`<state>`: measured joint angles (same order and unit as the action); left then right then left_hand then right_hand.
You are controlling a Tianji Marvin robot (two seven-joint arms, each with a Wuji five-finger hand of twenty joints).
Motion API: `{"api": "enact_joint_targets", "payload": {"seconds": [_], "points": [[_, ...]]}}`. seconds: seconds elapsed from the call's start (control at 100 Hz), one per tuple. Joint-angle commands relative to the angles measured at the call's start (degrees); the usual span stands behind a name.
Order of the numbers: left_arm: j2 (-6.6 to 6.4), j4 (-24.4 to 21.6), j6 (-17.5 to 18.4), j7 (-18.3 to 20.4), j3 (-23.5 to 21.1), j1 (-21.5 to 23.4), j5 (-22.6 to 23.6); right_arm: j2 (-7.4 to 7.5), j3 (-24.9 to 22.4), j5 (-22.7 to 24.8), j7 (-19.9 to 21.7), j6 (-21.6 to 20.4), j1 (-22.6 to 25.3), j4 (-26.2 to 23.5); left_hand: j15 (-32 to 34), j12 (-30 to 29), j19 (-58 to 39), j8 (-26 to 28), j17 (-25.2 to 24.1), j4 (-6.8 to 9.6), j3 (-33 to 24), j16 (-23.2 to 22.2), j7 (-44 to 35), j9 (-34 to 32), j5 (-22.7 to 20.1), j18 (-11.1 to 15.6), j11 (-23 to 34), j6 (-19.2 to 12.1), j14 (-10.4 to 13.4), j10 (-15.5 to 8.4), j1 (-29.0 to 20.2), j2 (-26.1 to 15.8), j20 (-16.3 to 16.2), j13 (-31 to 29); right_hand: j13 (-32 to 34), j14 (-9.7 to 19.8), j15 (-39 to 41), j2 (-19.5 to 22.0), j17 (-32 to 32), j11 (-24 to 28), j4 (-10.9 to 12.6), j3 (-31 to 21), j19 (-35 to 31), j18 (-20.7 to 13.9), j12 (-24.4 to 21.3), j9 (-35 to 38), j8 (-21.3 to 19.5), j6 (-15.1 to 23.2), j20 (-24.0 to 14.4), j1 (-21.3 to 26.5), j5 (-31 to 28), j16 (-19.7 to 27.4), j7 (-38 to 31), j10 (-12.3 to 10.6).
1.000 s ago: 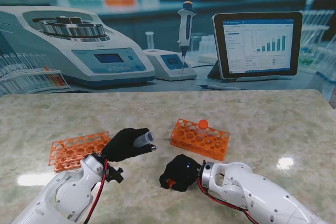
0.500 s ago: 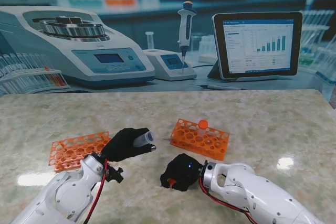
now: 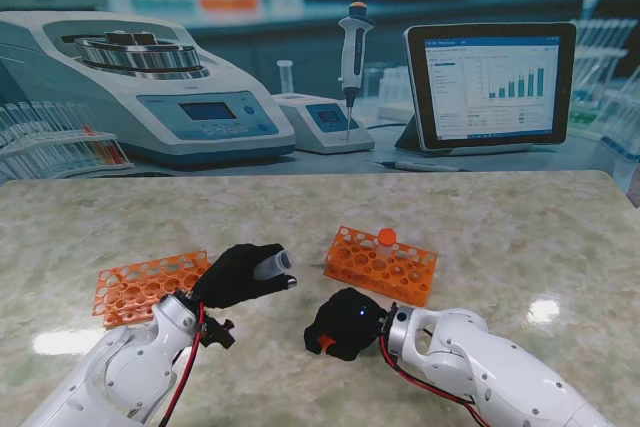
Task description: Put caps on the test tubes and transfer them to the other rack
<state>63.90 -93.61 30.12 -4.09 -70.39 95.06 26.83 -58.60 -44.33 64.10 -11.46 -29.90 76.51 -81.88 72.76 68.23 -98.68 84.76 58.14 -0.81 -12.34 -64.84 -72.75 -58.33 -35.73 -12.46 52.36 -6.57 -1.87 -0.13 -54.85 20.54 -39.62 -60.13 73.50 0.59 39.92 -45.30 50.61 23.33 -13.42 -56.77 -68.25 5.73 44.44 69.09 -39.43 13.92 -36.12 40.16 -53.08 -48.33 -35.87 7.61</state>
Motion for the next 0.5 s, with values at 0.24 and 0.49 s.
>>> {"api": "enact_joint_targets", "payload": {"seconds": [0.24,0.49], "points": [[0.01,-0.3,0.2,0.1,0.0,0.2,0.1,0.09,-2.2,1.0,0.0,-0.5,2.2,-2.6,0.4,-0.3,-8.4,3.5,2.4,-0.4,0.6,0.6,-4.8,0.6,-0.6,2.7,0.2,-3.4,0.9,-2.3,-1.8,-2.4,1.4,-0.2,1.0,3.7,3.1,3.3,0.7,5.1,5.7,-13.0,-2.0,0.3,0.8,6.0,-2.3,-0.9,-1.2,10.4,-4.1,-0.4,-2.4,-11.1],[0.01,-0.3,0.2,0.1,-0.1,0.2,0.1,0.11,-4.5,1.7,0.0,-0.9,3.9,-4.6,0.4,-0.3,-8.4,3.5,2.4,-0.41,0.6,0.6,-4.8,0.6,-0.6,2.7,0.2,-3.4,0.9,-2.4,-1.8,-2.4,1.4,-0.2,0.9,3.7,3.2,3.3,0.7,5.1,5.7,-13.0,-2.0,0.3,0.8,5.9,-2.4,-0.9,-1.2,10.4,-4.2,-0.3,-2.4,-11.0]]}}
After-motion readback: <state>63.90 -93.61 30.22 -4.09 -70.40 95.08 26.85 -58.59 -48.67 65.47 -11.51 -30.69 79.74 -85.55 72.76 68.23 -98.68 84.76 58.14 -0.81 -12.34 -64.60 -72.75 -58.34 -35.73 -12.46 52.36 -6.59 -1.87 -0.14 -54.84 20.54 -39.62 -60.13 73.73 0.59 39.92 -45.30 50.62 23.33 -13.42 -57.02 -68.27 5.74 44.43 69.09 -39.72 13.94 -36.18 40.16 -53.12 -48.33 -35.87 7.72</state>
